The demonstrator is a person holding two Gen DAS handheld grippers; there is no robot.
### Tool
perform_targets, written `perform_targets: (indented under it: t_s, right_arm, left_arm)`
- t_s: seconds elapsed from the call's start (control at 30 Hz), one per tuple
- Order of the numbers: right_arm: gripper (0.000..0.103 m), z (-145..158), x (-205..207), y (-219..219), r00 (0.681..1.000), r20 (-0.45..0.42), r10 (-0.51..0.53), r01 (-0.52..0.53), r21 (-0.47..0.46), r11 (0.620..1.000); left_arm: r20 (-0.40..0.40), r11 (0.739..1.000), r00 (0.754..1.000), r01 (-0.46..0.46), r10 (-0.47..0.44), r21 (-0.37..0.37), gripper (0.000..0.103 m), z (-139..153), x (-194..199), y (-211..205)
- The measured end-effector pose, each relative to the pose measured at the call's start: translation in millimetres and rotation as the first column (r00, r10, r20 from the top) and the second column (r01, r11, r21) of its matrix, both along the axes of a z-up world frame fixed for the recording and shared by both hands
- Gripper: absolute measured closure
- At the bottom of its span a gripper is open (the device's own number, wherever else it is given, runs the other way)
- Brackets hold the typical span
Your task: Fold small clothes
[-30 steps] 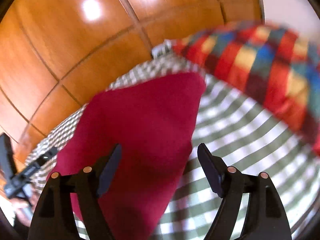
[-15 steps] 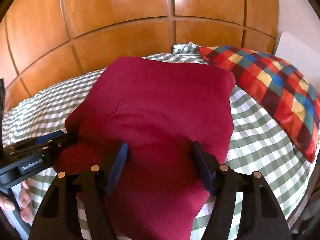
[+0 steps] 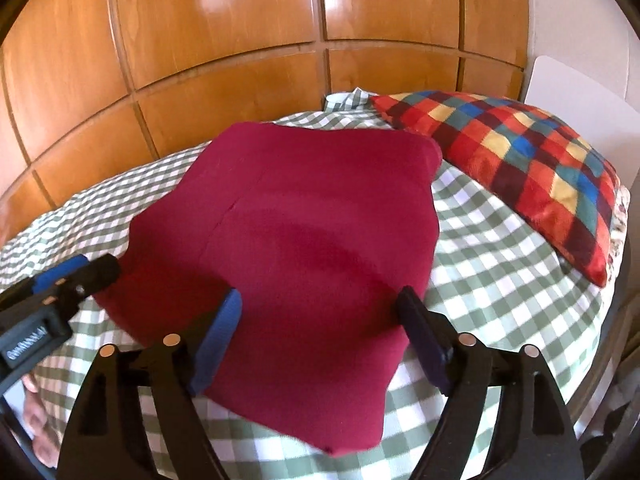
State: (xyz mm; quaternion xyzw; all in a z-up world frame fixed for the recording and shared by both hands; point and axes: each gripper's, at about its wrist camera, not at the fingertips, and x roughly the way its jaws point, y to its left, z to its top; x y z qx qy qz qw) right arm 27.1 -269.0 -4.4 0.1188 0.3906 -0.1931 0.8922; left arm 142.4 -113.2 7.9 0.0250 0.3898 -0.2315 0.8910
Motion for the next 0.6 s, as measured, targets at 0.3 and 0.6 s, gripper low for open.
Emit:
perform_targets:
  t_s: [0.3,0.6]
  right_arm:
    - [0.013,-6,-28,4,0.994,-0.019,-0.110,0.111,0.067,0.992]
    - [0.008,19,-46,22,0.982,0.059,-0.178,0.179,-0.012,0.984]
  left_arm:
    - [0.067,0.998,0.996,-0.062,0.061,0.008,0.024,17,-25,15]
    - [0.125,0.991,0.984,-0.130,0.124,0.035,0.009,24,-45,29]
